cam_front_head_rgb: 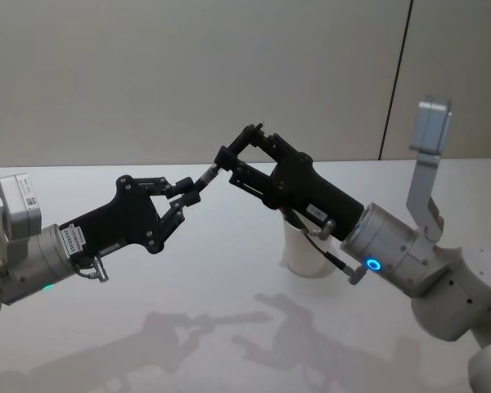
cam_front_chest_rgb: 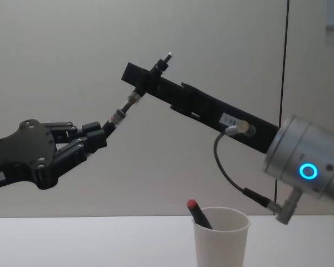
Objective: Place the pen into the pen holder.
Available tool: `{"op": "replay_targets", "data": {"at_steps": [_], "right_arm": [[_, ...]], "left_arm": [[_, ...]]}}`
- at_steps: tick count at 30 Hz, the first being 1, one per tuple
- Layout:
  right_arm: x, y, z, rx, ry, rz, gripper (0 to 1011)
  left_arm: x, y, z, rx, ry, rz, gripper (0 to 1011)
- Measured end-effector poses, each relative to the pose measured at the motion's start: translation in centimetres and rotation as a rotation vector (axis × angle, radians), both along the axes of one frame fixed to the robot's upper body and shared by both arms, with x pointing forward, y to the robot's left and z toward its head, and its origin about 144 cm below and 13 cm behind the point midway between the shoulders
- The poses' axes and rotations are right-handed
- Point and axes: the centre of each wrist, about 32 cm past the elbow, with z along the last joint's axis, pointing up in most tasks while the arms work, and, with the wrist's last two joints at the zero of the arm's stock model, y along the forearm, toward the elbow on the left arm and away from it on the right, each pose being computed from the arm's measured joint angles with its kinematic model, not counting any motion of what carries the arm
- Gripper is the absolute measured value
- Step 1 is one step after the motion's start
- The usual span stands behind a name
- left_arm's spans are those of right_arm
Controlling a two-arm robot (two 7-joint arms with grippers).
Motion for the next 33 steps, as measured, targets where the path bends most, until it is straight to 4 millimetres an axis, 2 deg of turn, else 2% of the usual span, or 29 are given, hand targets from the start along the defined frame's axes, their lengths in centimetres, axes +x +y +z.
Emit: {"op": "replay_targets", "data": {"at_steps": [6,10,11,12,13,15,17,20,22,33], "right_arm": [[0.1,0.4,0.0,0.005,0.005,0.005,708],[0.1,0.7,0.0,0.01,0.005,0.008,565],[0.1,0.7,0.0,0.011,0.005,0.008,494],[0.1,0.8,0.0,0.013,0.005,0.009,494],[0.1,0.9,0.0,0.014,0.005,0.009,433],[0.0,1.0,0.0,0.016,0.005,0.011,416],[0.0,1.1,0.0,0.02,0.005,0.01,308],[0.0,1.2,0.0,0.022,0.006,0.01,252],[0.0,1.3,0.1,0.024,0.004,0.011,173],[-0.1,1.5,0.2,0.031,0.004,0.006,154]], "left_arm": [[0.0,0.0,0.0,0.0,0.0,0.0,126],[0.0,0.0,0.0,0.0,0.0,0.0,126],[0.0,0.0,0.0,0.0,0.0,0.0,126],[0.0,0.0,0.0,0.0,0.0,0.0,125],[0.0,0.0,0.0,0.0,0.0,0.0,125],[0.0,0.0,0.0,0.0,0.0,0.0,126],[0.0,0.0,0.0,0.0,0.0,0.0,126],[0.0,0.0,0.0,0.0,0.0,0.0,126],[0.0,0.0,0.0,0.0,0.0,0.0,126],[0.0,0.0,0.0,-0.002,-0.001,0.0,126]]}}
